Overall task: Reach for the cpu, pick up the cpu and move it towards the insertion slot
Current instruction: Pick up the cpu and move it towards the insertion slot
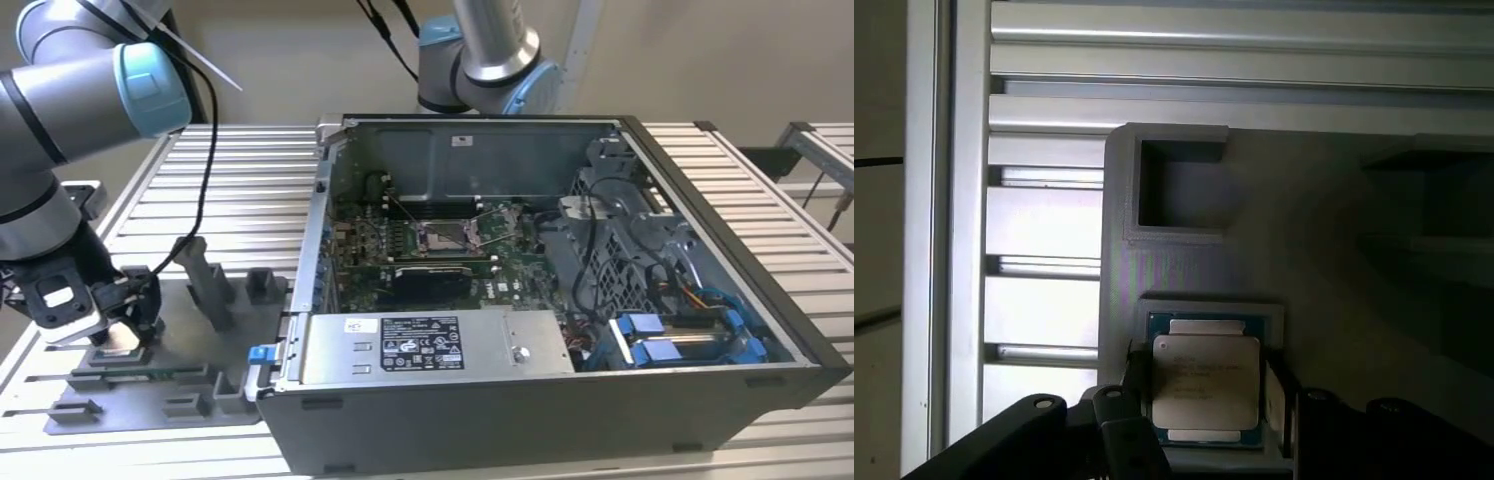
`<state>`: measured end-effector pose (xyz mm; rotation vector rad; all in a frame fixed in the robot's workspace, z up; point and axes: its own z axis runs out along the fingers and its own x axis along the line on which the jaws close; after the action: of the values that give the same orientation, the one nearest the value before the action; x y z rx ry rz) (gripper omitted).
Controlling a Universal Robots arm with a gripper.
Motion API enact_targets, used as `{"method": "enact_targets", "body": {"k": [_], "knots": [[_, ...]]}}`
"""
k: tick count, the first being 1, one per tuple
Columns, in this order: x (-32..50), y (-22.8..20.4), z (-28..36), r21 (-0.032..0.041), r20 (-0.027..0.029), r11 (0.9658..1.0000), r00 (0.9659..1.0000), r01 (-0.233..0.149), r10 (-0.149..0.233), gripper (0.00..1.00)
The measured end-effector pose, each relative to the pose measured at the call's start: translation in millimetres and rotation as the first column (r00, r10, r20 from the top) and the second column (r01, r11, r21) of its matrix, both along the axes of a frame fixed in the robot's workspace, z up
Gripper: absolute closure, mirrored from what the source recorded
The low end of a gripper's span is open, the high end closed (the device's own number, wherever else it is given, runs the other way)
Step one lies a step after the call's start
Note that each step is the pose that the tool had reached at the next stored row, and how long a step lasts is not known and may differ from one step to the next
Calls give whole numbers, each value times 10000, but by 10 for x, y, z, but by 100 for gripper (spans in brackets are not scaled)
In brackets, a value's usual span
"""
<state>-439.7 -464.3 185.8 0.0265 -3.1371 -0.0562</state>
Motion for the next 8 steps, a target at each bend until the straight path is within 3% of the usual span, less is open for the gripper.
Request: {"method": "enact_targets", "body": {"k": [8], "knots": [[0,-1,6,3,-1,10000,10000,-1,1,100]]}}
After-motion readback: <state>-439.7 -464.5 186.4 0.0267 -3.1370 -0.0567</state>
